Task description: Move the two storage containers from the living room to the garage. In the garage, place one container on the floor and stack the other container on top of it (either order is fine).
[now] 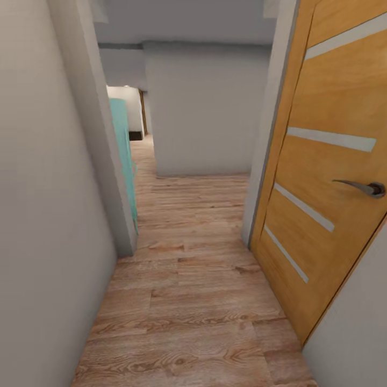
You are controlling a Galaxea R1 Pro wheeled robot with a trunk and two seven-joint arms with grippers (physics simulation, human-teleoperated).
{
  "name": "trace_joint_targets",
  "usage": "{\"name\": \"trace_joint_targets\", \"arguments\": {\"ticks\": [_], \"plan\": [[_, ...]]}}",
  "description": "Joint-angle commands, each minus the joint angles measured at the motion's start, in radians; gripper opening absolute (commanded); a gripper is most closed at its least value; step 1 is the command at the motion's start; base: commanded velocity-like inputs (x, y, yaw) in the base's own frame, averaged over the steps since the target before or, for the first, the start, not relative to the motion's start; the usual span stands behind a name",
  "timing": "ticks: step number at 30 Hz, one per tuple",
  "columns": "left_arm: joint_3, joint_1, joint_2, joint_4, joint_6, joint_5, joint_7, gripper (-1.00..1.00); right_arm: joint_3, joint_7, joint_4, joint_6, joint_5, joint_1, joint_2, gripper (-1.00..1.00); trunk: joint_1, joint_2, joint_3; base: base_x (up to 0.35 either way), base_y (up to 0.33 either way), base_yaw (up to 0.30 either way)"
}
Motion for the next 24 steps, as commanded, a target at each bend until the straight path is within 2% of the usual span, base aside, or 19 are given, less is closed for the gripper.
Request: {"name": "trace_joint_targets", "arguments": {"ticks": [1, 8, 24], "plan": [[-0.001, -0.001, 0.000, 0.000, 0.003, 0.006, 0.003, 1.00, 0.008, -0.001, 0.003, -0.006, -0.009, -0.001, 0.001, 1.00, 0.001, 0.000, -0.001, 0.320, 0.000, 0.275], [0.000, -0.001, 0.000, 0.000, 0.004, 0.006, 0.003, 1.00, 0.008, -0.001, 0.003, -0.007, -0.010, -0.001, 0.000, 1.00, 0.001, 0.000, -0.001, 0.321, 0.000, 0.211], [0.002, 0.000, 0.000, 0.000, 0.005, 0.007, 0.003, 1.00, 0.008, -0.001, 0.003, -0.006, -0.013, -0.001, -0.001, 1.00, 0.001, 0.000, -0.001, 0.321, 0.000, 0.007]]}}
